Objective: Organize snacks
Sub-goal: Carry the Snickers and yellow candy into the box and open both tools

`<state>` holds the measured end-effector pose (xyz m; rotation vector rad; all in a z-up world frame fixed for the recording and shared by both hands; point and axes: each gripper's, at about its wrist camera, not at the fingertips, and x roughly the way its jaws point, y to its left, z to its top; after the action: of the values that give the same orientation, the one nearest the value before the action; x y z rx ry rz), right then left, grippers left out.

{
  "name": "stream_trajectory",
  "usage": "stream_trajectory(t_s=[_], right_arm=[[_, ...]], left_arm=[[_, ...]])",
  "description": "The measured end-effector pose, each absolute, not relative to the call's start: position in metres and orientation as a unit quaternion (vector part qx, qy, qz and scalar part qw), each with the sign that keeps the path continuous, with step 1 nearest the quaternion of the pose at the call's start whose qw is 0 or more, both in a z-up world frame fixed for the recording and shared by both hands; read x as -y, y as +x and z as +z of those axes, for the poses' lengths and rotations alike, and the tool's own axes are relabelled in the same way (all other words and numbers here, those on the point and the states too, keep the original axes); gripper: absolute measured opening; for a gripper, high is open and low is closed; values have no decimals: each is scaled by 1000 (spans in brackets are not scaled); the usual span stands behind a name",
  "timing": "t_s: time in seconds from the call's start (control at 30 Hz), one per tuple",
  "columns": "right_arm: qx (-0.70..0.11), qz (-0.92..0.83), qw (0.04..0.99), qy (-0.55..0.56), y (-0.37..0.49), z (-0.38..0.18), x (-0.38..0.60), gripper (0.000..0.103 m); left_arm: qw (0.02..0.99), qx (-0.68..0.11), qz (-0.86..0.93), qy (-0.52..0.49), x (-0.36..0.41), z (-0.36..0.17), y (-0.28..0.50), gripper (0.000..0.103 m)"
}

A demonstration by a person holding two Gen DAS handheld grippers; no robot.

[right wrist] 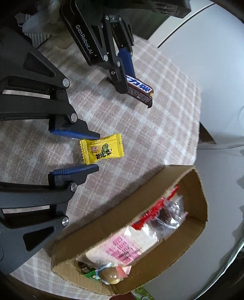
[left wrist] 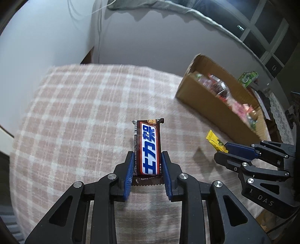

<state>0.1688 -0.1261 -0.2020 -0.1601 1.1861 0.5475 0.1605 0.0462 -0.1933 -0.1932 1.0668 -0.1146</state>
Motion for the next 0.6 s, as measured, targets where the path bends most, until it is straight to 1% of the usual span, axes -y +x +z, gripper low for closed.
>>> stream_trajectory(t_s=[0.27, 0.6], right_arm=[[-518, 240, 820, -47, 178, -158, 165, 27], [-494, 192, 848, -26, 203, -129, 216, 27]], left_arm=[[874, -470, -88, -82, -20, -153, 181, 27], [879, -453, -127, -77, 14, -133, 215, 27]])
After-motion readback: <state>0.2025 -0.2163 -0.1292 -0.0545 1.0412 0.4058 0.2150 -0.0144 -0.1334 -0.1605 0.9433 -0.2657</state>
